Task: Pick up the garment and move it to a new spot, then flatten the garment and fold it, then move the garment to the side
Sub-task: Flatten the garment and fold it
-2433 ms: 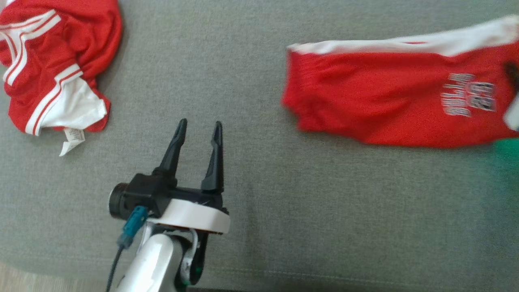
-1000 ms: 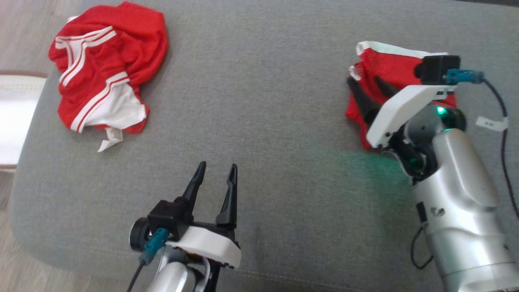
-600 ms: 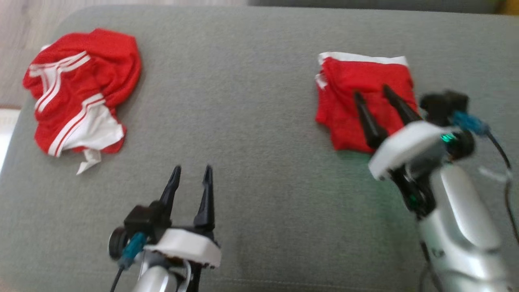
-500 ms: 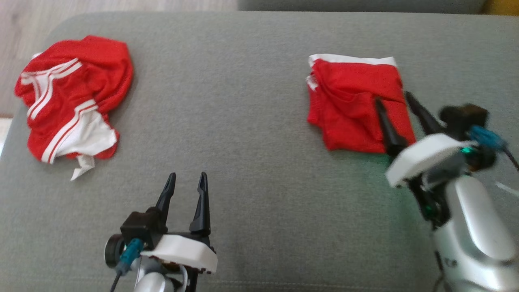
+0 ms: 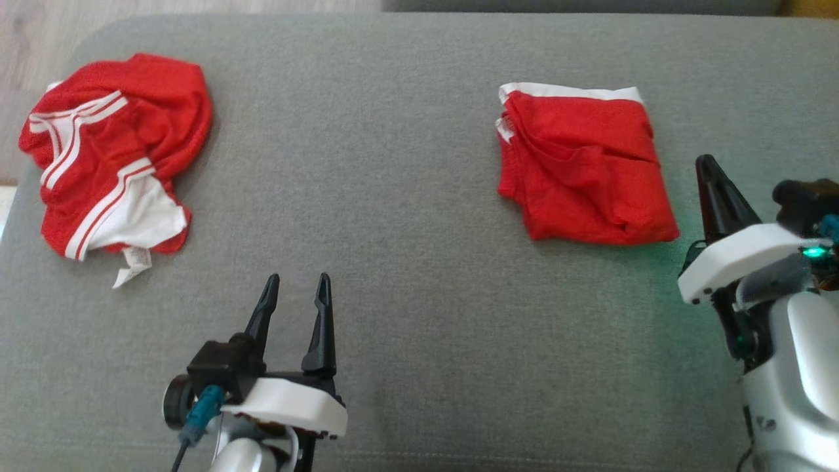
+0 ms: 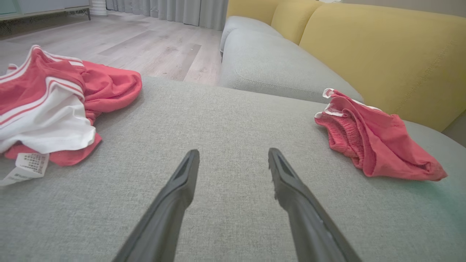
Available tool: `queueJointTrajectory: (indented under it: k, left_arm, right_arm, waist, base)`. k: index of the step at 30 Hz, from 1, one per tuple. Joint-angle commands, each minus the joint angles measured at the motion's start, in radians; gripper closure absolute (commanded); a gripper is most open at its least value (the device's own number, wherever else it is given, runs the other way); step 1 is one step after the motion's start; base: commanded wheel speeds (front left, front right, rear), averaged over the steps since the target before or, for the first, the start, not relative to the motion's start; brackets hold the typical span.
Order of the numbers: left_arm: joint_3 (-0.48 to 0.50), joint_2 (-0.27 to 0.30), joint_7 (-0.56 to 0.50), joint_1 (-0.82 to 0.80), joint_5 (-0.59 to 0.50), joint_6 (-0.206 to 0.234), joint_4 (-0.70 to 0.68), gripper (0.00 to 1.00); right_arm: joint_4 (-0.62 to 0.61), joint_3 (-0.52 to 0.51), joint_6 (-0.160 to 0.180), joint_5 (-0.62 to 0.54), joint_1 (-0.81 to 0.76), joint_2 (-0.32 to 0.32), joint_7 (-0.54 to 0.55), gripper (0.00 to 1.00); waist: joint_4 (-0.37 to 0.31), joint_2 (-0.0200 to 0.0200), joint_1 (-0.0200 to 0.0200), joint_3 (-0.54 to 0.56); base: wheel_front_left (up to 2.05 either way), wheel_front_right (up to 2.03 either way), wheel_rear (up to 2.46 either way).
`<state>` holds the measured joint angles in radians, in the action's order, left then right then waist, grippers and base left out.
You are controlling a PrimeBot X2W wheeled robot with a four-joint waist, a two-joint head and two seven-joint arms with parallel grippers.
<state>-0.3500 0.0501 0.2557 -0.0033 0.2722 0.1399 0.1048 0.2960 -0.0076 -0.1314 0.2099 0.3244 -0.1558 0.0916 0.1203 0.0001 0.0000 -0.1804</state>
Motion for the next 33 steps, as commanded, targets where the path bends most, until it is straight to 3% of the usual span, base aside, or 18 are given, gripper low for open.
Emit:
queueJointTrajectory:
  k: [1,6,14,20,26,33]
  left_arm:
    - [0.028,0.0,0.006,-0.027,-0.011,-0.002,-0.034,0.0]
    - [0.031,0.0,0.006,-0.046,-0.015,-0.001,-0.033,0.0]
    - [0.049,0.0,0.006,-0.053,-0.015,0.001,-0.031,0.0]
    - [0.069,0.0,0.006,-0.049,-0.017,0.003,-0.033,0.0]
    - [0.085,0.0,0.006,-0.04,-0.015,0.005,-0.032,0.0]
    - [0.118,0.0,0.006,-0.032,-0.022,0.0,-0.022,0.0]
  right_arm:
    - [-0.017,0.016,0.001,-0.003,0.048,-0.017,0.003,1.0]
    - [0.148,0.04,0.001,-0.036,0.116,-0.032,-0.018,1.0]
    - [0.35,0.108,0.001,-0.052,0.194,0.012,-0.083,1.0]
    - [0.39,0.271,0.001,-0.027,0.2,0.039,-0.108,1.0]
    - [0.406,0.441,0.001,0.023,0.178,0.048,-0.064,1.0]
    - [0.373,0.498,0.001,0.072,0.15,0.028,-0.097,1.0]
  waist:
    - [0.014,-0.0001,0.0,-0.014]
    - [0.056,-0.0001,0.0,-0.047]
    - [0.09,-0.0001,0.0,-0.047]
    - [0.099,-0.0001,0.0,-0.032]
    - [0.096,-0.0001,0.0,-0.009]
    - [0.076,-0.0001,0.0,0.04]
  base:
    - [0.0,0.0,0.0]
    - [0.0,0.0,0.0]
    - [0.0,0.0,0.0]
    - [0.0,0.0,0.0]
    - [0.0,0.0,0.0]
    - [0.0,0.0,0.0]
